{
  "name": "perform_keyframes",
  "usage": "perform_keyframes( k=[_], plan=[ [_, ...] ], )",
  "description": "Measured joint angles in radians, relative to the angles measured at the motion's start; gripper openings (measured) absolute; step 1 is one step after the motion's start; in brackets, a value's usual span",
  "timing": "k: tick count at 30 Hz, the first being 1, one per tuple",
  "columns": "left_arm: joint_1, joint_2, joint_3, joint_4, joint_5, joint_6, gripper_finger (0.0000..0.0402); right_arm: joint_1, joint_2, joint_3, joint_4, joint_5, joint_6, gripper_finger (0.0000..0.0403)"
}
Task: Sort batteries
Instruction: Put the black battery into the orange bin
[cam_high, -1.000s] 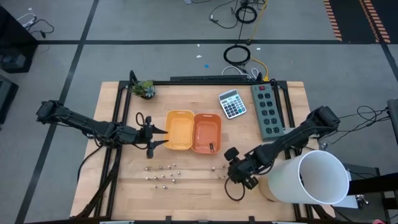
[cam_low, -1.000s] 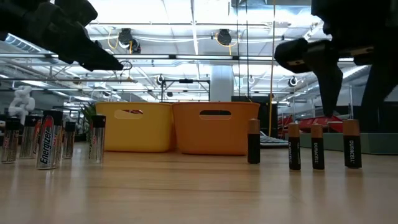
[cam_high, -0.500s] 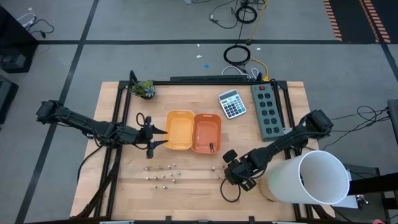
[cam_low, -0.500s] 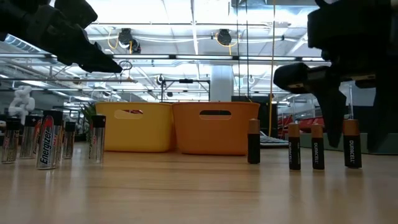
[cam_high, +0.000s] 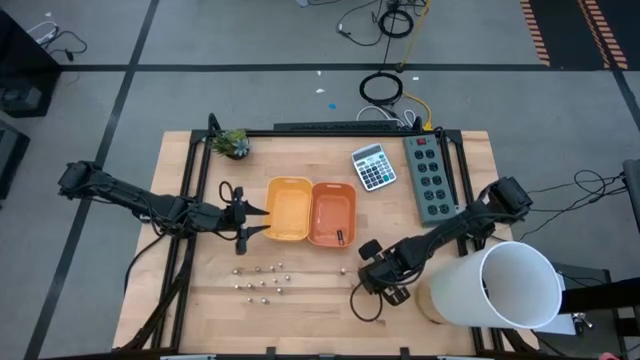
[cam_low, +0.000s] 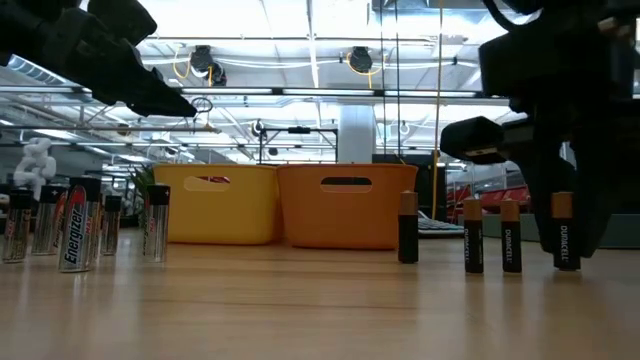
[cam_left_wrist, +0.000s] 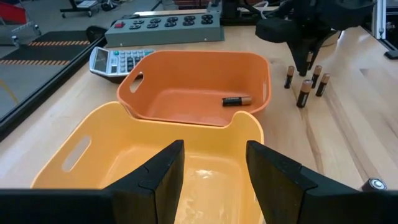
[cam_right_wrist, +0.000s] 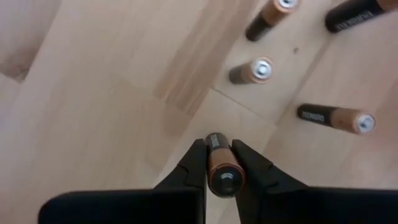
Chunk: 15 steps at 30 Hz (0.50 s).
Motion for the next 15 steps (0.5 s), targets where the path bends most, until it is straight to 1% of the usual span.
perform_keyframes(
  k=[6,8,10,13,15],
  plan=[
    [0.0,0.0,0.0,-0.003,0.001,-0.027,0.0182,-0.042,-0.013,0.0,-0.076,0.01,0.007,0.0028],
    [0.0,0.0,0.0,-0.003,0.0,-0.027,0.0182,-0.067,-0.028,-0.002,-0.116,0.04,0.011,0.0028],
    [0.0,0.0,0.0,-0.001,0.0,-0.042,0.0182,-0.095,-0.049,-0.002,-0.158,0.107,0.022,0.0028],
    [0.0,0.0,0.0,0.001,-0.001,-0.072,0.0182,-0.145,-0.075,-0.002,-0.235,0.241,0.037,0.0028],
    [0.0,0.0,0.0,0.001,-0.007,-0.083,0.0182,-0.182,-0.094,-0.002,-0.247,0.327,0.037,0.0028]
  ],
)
